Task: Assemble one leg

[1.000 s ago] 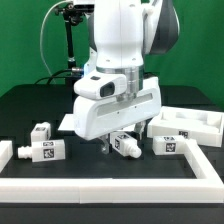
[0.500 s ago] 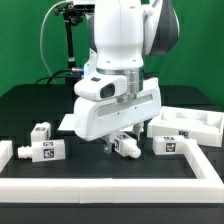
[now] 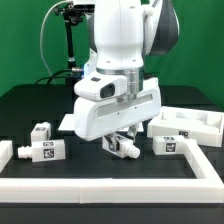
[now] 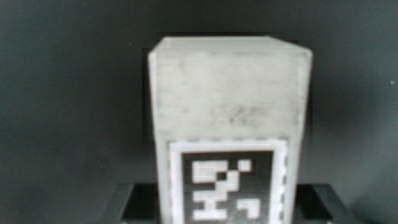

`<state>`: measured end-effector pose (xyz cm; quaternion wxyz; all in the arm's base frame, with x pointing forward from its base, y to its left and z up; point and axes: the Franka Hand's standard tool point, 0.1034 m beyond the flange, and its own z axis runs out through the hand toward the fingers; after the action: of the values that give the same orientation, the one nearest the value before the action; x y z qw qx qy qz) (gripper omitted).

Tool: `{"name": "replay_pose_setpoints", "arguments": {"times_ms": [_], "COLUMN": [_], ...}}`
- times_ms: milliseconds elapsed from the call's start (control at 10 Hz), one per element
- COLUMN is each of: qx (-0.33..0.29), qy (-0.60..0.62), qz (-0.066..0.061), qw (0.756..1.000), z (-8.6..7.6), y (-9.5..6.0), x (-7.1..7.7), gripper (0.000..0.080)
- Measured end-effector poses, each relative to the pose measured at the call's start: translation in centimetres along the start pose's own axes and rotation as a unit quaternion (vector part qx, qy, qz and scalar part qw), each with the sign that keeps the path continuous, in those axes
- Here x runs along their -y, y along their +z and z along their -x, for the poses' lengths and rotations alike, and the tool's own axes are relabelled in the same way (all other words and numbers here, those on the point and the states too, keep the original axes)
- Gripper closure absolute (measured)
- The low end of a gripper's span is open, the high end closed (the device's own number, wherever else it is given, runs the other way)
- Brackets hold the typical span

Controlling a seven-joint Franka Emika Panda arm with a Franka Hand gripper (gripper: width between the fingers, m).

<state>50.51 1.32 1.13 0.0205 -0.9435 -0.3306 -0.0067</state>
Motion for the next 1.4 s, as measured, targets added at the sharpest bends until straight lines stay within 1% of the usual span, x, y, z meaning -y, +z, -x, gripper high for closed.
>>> {"name": "replay_pose_setpoints", "arguments": {"times_ms": [100, 200, 300, 500, 600, 700, 800, 900, 1000, 1100, 1200, 1300, 1400], "qx": [0.004, 0.011, 0.019, 0.024, 0.024, 0.021, 0.021, 0.021, 0.021, 0.021, 0.021, 0.023, 0.029], "qy": [-0.017, -0.033, -0.035, -0.041, -0.042, -0.035, -0.031, -0.033, -0.033, -0.033, -0.033, -0.022, -0.005], "qz": [0.001, 0.001, -0.003, -0.009, -0.009, -0.007, -0.008, -0.008, -0.008, -0.008, -0.008, -0.011, -0.014], "qw": [1.000, 0.999, 0.999, 0.999, 0.999, 0.999, 0.999, 0.999, 0.999, 0.999, 0.999, 0.999, 0.999], "z": [1.1, 3.7, 6.6, 10.5, 11.8, 12.6, 12.6, 12.5, 12.6, 12.6, 12.6, 12.4, 11.2], "y": [-0.4, -1.2, -1.2, -0.4, -0.3, -0.5, -0.3, -0.3, -0.3, -0.3, -0.3, -0.3, -0.8], "x": [-0.1, -0.4, -0.4, -1.0, -1.7, -2.9, -2.8, -2.7, -2.7, -2.7, -2.7, -2.5, -1.9], "gripper": [0.0515, 0.0515, 0.0515, 0.0514, 0.0514, 0.0514, 0.0514, 0.0439, 0.0302, 0.0302, 0.0183, 0.0160, 0.0160]}}
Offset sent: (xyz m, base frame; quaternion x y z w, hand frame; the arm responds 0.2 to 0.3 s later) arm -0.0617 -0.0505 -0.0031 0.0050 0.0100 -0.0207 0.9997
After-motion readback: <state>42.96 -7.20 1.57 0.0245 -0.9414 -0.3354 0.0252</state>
